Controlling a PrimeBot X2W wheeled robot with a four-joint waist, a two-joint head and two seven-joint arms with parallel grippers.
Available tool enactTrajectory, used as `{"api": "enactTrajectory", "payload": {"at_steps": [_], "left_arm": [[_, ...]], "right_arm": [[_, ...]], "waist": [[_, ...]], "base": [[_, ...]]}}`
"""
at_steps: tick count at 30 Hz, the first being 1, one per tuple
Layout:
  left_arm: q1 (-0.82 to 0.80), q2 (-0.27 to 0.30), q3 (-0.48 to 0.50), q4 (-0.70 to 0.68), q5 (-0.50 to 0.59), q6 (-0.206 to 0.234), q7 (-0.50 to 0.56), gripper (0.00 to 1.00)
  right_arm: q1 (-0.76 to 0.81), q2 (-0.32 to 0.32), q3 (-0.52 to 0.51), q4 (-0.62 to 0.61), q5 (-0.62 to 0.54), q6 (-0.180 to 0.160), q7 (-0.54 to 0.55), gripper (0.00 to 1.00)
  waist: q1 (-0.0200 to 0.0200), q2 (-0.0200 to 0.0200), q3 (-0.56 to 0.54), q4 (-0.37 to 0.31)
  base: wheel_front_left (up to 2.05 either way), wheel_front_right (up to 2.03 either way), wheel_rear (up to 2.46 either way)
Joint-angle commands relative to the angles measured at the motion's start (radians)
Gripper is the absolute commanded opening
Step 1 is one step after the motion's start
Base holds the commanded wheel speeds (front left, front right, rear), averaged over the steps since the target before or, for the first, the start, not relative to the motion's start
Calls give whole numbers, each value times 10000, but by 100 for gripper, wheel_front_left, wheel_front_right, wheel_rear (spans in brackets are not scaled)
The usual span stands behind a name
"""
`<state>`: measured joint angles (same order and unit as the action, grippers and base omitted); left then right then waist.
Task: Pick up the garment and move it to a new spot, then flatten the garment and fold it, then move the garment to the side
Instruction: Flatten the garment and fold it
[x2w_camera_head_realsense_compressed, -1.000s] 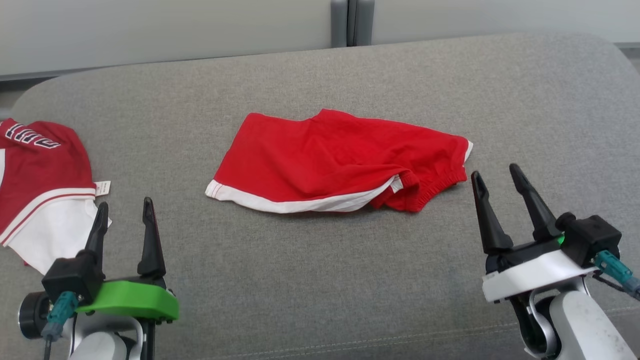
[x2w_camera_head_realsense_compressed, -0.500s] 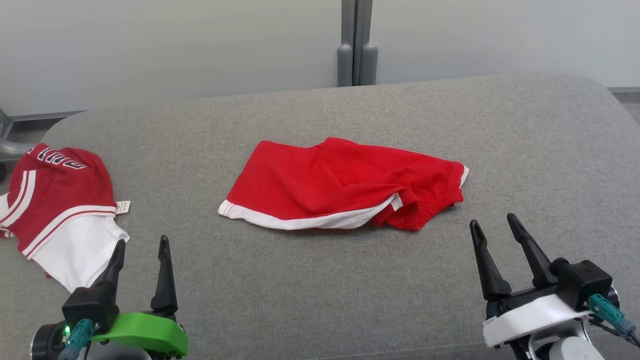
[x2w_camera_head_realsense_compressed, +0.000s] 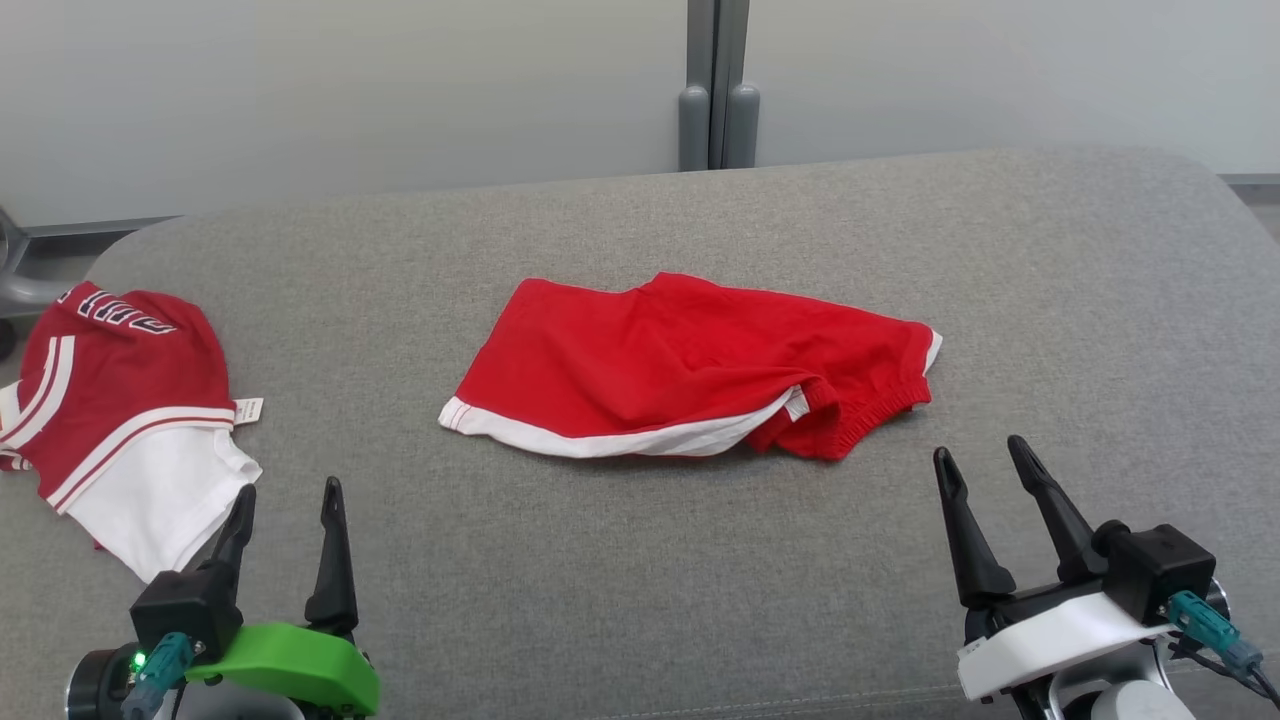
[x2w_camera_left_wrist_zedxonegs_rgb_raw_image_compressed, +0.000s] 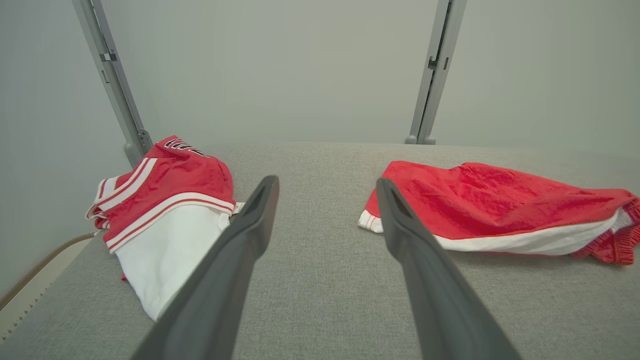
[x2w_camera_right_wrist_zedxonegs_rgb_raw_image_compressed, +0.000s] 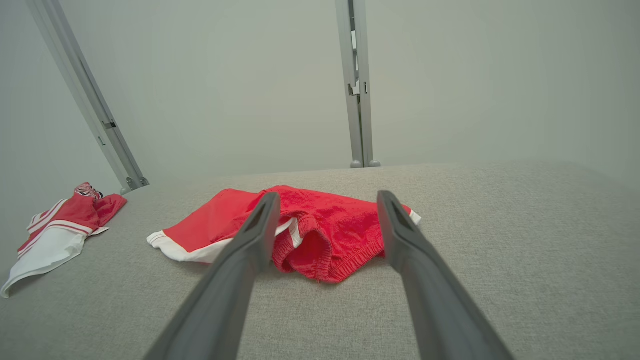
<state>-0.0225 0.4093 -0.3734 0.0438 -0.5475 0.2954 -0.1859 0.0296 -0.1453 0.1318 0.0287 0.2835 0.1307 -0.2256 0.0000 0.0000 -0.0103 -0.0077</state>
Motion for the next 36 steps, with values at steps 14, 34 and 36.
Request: {"api": "enactTrajectory", "payload": {"at_steps": [14,34,36], "left_arm": [[-1563,-257,-795,699,-990,-1119,2202,100],[-5226,-1321,-1128,4064,-1930,-3150,3054,100],[-5627,-1394,-1143,4548,-1982,-3396,3023,100]], "right_arm": [[-956,-335,1054,697,685,0,633,100],[-4095,-992,2862,3091,1858,0,-103,100],[-4464,-993,3037,3307,1944,0,-217,100]], "waist": [[0,0,1405,245],[0,0,3531,531],[0,0,3723,520]], "base": [[0,0,0],[0,0,0],[0,0,0]]}}
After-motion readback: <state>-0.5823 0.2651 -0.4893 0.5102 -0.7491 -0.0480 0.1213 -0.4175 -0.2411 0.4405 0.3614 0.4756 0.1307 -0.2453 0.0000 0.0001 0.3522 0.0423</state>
